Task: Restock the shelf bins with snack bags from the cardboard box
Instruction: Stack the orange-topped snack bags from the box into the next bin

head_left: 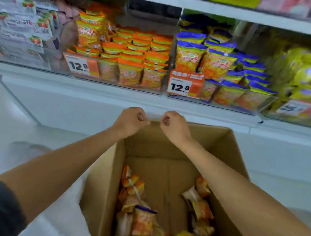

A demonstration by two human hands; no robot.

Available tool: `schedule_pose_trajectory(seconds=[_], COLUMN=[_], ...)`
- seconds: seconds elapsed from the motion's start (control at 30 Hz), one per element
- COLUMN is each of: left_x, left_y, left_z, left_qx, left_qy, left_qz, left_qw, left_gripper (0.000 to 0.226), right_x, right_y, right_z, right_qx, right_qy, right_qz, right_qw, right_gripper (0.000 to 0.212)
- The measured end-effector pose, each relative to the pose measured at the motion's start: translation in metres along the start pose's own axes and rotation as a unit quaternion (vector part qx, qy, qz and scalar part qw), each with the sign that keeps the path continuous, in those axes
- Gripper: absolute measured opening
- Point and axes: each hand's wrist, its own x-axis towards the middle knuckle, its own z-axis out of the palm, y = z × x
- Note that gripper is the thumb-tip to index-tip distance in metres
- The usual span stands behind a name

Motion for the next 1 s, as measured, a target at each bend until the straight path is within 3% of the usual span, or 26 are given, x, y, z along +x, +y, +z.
schedule_pose_trajectory(seconds=[0.23,0.33,0.4,0.47,0.53,0.6,0.7,0.8,0.87,0.93,1.0], left_x=[-0.012,-0.02,-0.027,-0.033,-0.035,-0.036,-0.036,-0.028,-0.019,-0.014,-0.013], left_y=[-0.068,-0.1,-0.125,-0.147,-0.159,-0.161,-0.155,-0.126,-0.1,-0.081,-0.072], left_z=[0.103,0.141,0.162,0.181,0.193,0.2,0.2,0.195,0.192,0.189,0.185], left_qx=[0.066,0.013,0.018,0.086,0.141,0.223,0.289,0.203,0.056,-0.113,-0.239], left_qy=[-0.149,-0.183,-0.216,-0.261,-0.267,-0.249,-0.223,-0.141,-0.08,-0.071,-0.099], left_qz=[-0.121,-0.233,-0.293,-0.302,-0.286,-0.246,-0.194,-0.168,-0.203,-0.284,-0.379], left_qw=[0.979,0.955,0.931,0.913,0.909,0.91,0.911,0.954,0.974,0.95,0.889], left_gripper=[0.029,0.017,0.024,0.055,0.07,0.062,0.027,0.004,0.009,0.013,0.011], right_x=[-0.071,-0.096,-0.106,-0.11,-0.113,-0.115,-0.116,-0.108,-0.1,-0.093,-0.086], right_y=[0.13,0.17,0.188,0.199,0.203,0.204,0.203,0.198,0.189,0.177,0.168], right_z=[0.048,0.074,0.088,0.099,0.105,0.108,0.108,0.105,0.101,0.098,0.098], right_qx=[-0.051,-0.02,-0.009,0.002,0.018,0.033,0.053,0.097,0.149,0.205,0.216], right_qy=[-0.199,-0.239,-0.273,-0.294,-0.296,-0.296,-0.29,-0.251,-0.243,-0.251,-0.238], right_qz=[0.132,0.178,0.194,0.21,0.214,0.22,0.234,0.245,0.241,0.233,0.214], right_qw=[0.97,0.954,0.942,0.933,0.931,0.929,0.926,0.932,0.928,0.917,0.922], right_gripper=[0.02,0.017,0.014,0.015,0.017,0.017,0.016,0.019,0.038,0.065,0.066])
